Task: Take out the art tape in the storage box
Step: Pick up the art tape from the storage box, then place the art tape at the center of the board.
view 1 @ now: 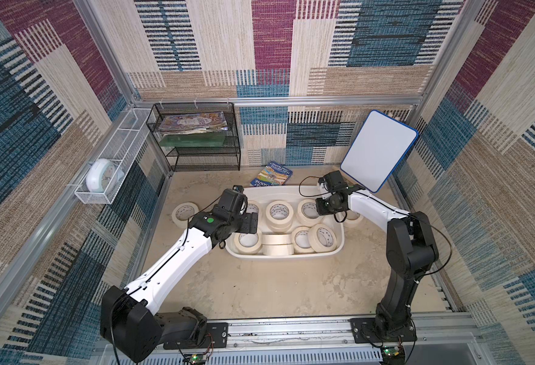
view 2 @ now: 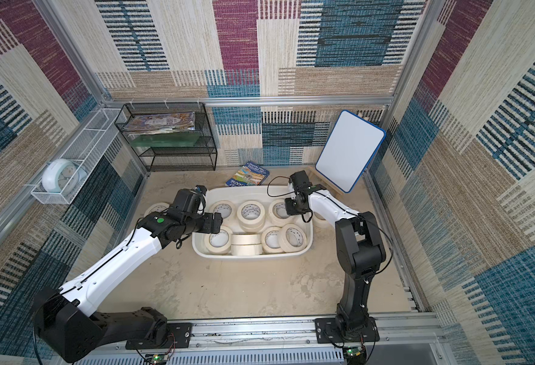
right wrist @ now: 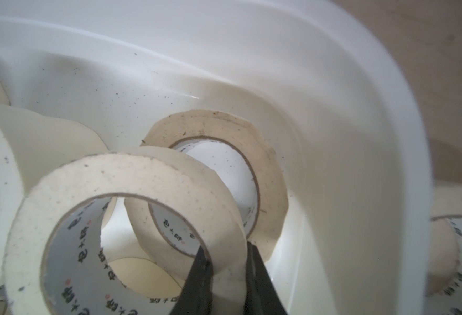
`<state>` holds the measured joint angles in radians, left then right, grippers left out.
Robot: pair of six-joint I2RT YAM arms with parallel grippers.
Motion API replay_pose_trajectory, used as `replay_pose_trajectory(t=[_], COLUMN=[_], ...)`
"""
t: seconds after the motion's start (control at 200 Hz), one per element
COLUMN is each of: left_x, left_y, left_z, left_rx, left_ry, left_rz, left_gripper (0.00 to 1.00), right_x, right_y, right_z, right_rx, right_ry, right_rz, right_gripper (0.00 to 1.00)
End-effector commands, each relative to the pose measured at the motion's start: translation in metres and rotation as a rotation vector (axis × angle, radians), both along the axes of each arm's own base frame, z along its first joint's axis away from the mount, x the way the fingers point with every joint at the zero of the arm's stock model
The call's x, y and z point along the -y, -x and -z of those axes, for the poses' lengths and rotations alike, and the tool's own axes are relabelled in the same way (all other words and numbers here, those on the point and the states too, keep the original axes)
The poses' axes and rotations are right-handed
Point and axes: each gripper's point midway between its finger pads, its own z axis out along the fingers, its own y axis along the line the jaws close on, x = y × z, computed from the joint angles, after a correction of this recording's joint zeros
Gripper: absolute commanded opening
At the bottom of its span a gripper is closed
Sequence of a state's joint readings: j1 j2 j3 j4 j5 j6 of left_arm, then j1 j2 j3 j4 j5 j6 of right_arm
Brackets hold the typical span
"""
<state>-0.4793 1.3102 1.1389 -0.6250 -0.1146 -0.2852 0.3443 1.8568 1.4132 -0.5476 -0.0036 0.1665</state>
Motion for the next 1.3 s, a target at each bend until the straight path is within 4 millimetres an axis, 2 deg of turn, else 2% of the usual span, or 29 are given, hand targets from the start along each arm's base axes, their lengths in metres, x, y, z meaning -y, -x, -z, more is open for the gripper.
replay_pose_trajectory(t=[0.0, 0.15, 0.255, 0.33, 0.401, 0.486, 0.626, 0.721, 0.811, 1.052, 1.162, 1.297], left_x=[0.004, 0.013, 0.021, 0.029, 0.035, 0.042, 0.051, 0.054, 0.055, 0.061, 0.061, 0.057], left_y=[-0.007, -0.011, -0.017, -0.023, -0.028, -0.035, -0.043, -0.046, -0.047, -0.048, -0.05, -0.052], left_z=[-0.002, 0.005, 0.008, 0.01, 0.012, 0.012, 0.01, 0.008, 0.008, 0.004, 0.003, 0.003], left_rx=[0.019, 0.009, 0.01, 0.01, 0.013, 0.018, 0.02, 0.025, 0.033, 0.037, 0.031, 0.033], left_ry=[-0.007, -0.013, -0.007, 0.0, 0.003, 0.008, 0.002, 0.007, 0.022, 0.043, 0.022, 0.004], left_rz=[-0.01, 0.016, 0.041, 0.061, 0.081, 0.103, 0.14, 0.156, 0.151, 0.167, 0.173, 0.164], left_gripper=[0.96, 0.96, 0.96, 0.96, 0.96, 0.97, 0.98, 0.98, 0.98, 0.97, 0.96, 0.96], right_x=[0.011, 0.048, 0.09, 0.129, 0.174, 0.219, 0.266, 0.29, 0.302, 0.307, 0.31, 0.303], right_y=[-0.001, 0.013, 0.024, 0.032, 0.046, 0.057, 0.069, 0.065, 0.054, 0.021, 0.013, 0.007], right_z=[-0.039, -0.096, -0.114, -0.107, -0.091, -0.072, -0.043, -0.031, -0.016, 0.027, 0.044, 0.057], right_rx=[0.074, 0.181, 0.202, 0.165, 0.089, 0.04, -0.024, -0.013, -0.01, -0.01, -0.018, -0.033], right_ry=[0.028, 0.125, 0.156, 0.168, 0.182, 0.165, 0.148, 0.134, 0.122, 0.093, 0.095, 0.083], right_rz=[0.03, 0.145, 0.241, 0.327, 0.44, 0.555, 0.681, 0.748, 0.772, 0.766, 0.765, 0.744], right_gripper=[0.0, 0.0, 0.0, 0.0, 0.0, 0.0, 0.0, 0.0, 0.0, 0.0, 0.0, 0.0])
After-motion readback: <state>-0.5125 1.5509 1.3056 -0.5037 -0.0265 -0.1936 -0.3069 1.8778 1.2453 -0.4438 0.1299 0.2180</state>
